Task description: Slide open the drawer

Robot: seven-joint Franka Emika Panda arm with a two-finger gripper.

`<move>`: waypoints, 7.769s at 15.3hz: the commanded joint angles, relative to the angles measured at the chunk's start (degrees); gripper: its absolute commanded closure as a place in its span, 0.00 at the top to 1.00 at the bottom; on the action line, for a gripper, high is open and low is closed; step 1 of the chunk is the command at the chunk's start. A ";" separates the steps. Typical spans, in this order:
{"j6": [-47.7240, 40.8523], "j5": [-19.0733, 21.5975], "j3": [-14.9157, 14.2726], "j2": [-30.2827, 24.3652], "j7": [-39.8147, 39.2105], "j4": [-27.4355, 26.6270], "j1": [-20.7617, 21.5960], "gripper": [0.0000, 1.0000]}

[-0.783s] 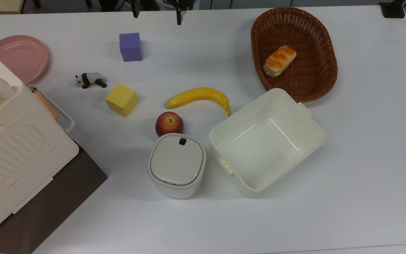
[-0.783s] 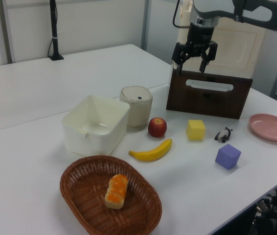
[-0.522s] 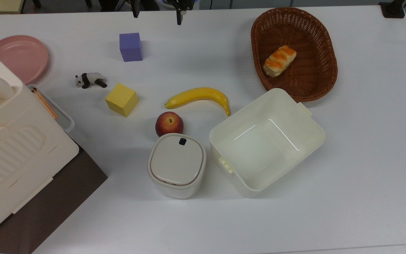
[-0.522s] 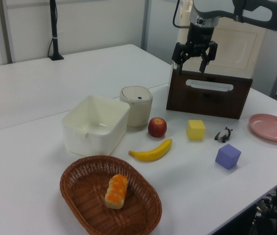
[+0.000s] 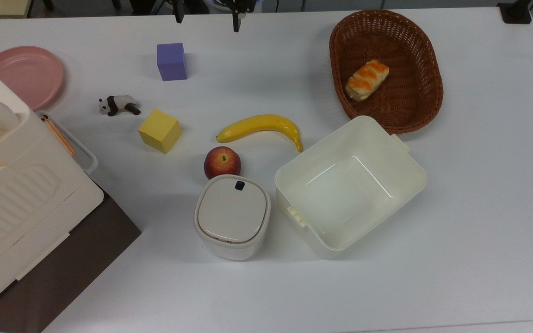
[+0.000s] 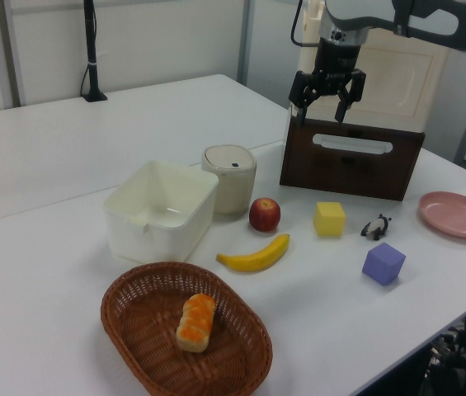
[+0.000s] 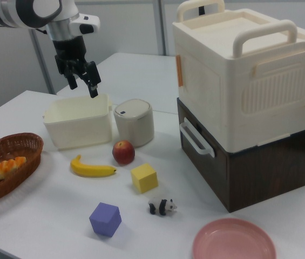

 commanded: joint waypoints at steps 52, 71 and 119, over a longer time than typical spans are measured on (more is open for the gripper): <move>2.12 -1.23 -0.52 -0.83 -48.70 -3.41 -3.80 1.00; 21.12 -7.38 -3.86 -0.57 -69.10 -13.44 -7.41 1.00; 39.31 -12.74 -4.39 14.02 -69.54 -10.10 -13.73 1.00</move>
